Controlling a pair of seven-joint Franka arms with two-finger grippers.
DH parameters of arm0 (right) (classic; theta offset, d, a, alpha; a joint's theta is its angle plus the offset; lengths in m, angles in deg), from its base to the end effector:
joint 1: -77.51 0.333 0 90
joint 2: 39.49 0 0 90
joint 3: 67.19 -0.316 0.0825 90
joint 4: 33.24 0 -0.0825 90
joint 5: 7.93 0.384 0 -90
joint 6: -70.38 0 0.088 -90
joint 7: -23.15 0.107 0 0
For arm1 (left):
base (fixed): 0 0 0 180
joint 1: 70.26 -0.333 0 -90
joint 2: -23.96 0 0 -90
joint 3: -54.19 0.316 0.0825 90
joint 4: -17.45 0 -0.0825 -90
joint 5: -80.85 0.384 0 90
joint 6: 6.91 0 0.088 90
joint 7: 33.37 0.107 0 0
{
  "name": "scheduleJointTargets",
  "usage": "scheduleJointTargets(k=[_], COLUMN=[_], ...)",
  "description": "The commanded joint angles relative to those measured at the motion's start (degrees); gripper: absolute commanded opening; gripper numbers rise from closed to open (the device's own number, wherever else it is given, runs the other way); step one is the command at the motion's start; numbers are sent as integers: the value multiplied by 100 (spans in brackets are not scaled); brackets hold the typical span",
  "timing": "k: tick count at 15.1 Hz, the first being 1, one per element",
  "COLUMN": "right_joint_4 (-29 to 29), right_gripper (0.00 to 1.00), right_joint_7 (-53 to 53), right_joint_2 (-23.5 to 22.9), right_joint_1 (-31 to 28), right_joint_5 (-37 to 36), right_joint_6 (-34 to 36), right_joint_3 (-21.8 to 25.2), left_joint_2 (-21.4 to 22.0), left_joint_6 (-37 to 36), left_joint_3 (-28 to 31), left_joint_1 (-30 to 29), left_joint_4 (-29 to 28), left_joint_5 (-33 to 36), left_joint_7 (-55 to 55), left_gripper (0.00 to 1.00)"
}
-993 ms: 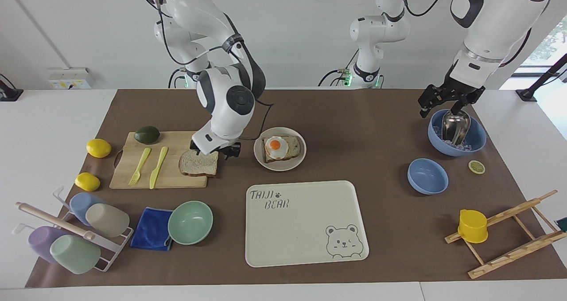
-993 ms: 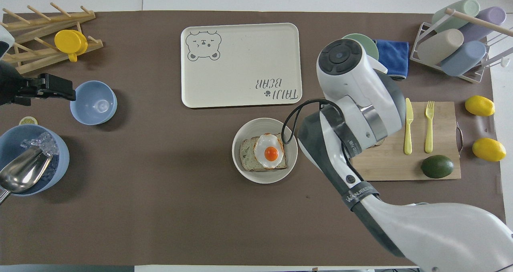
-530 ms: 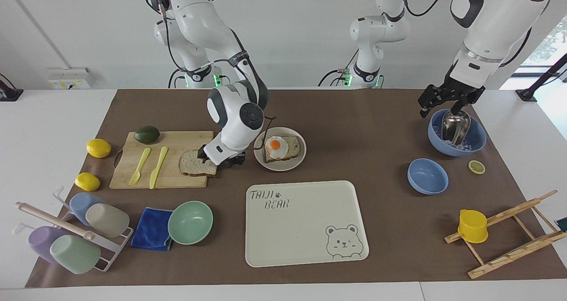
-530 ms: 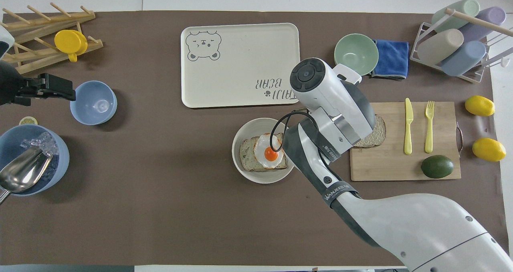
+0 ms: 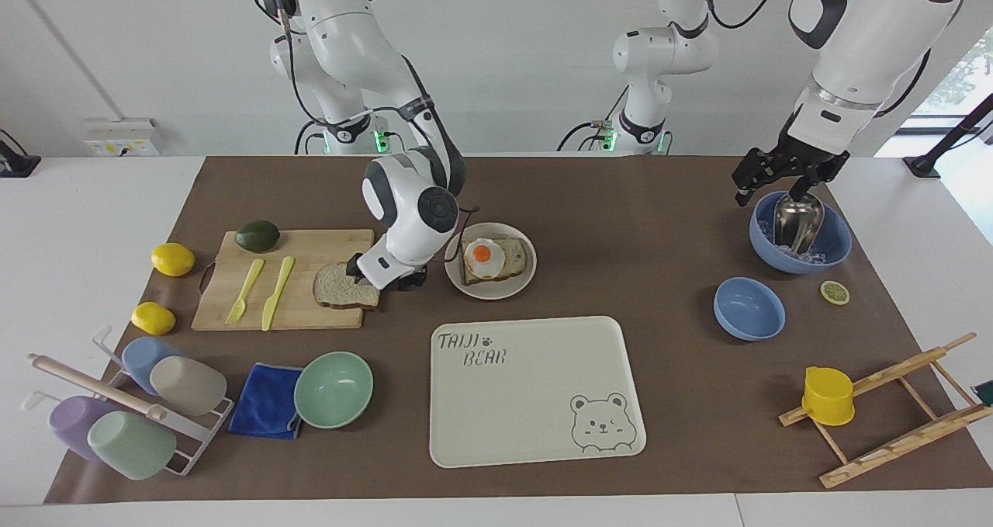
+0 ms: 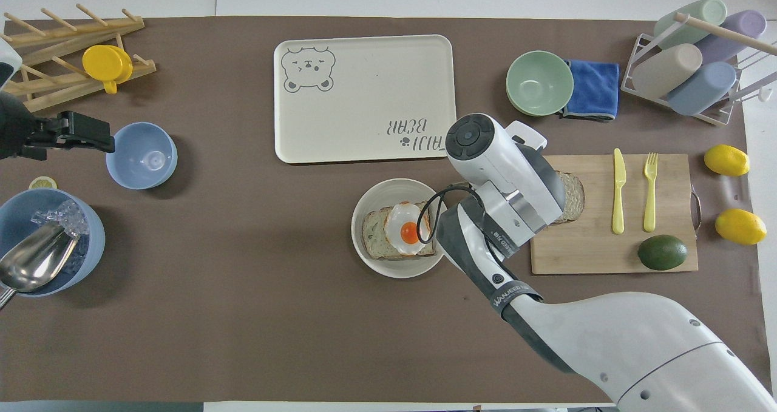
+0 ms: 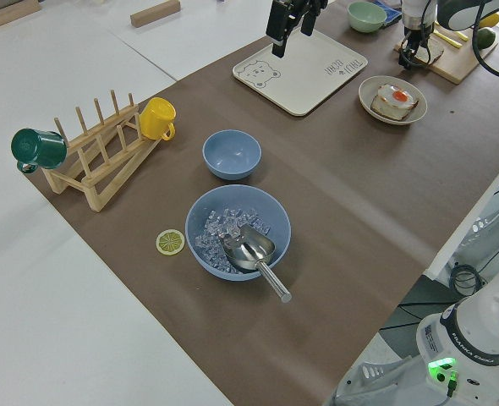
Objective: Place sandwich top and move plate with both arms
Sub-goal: 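Grasp the bread slice with the right gripper and lift it, then carry the bread slice with the right gripper over the egg plate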
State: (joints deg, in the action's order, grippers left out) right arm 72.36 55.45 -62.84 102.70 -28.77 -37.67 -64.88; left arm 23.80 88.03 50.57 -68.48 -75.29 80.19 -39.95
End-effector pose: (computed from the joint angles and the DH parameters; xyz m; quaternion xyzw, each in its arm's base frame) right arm 0.5614 0.2095 0.2862 0.9696 0.0068 -0.0810 0.2307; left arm 0.5602 -0.0541 0.6079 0.9998 0.0107 0.0171 0.0077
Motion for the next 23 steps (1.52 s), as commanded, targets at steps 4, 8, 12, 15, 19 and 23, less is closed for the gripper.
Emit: scheduleJointTargets(k=[4, 8, 12, 15, 19, 23], right_joint_4=[216, 251, 338, 348, 374, 243], right_gripper=[78, 78, 77, 65, 33, 0], right_joint_7=[-58, -49, -49, -66, -93, -172], right_joint_2=[191, 208, 226, 235, 261, 226], right_joint_1=[-85, -85, -93, -102, -111, -120], right_joint_5=[-184, -193, -193, -219, -280, -289], right_joint_6=[74, 92, 57, 74, 92, 135], right_joint_3=[-47, -47, -47, -47, -47, -47], left_joint_2=[95, 95, 95, 95, 95, 95], left_joint_6=[33, 24, 33, 33, 33, 33], left_joint_3=[9, 10, 10, 10, 10, 10], left_joint_1=[15, 15, 15, 15, 6, 6], left_joint_4=[-130, -139, -130, -130, -139, -139], left_joint_5=[57, 57, 57, 57, 57, 57], left_joint_7=[-28, -19, -28, -28, -28, -28], left_gripper=[100, 100, 100, 100, 100, 100])
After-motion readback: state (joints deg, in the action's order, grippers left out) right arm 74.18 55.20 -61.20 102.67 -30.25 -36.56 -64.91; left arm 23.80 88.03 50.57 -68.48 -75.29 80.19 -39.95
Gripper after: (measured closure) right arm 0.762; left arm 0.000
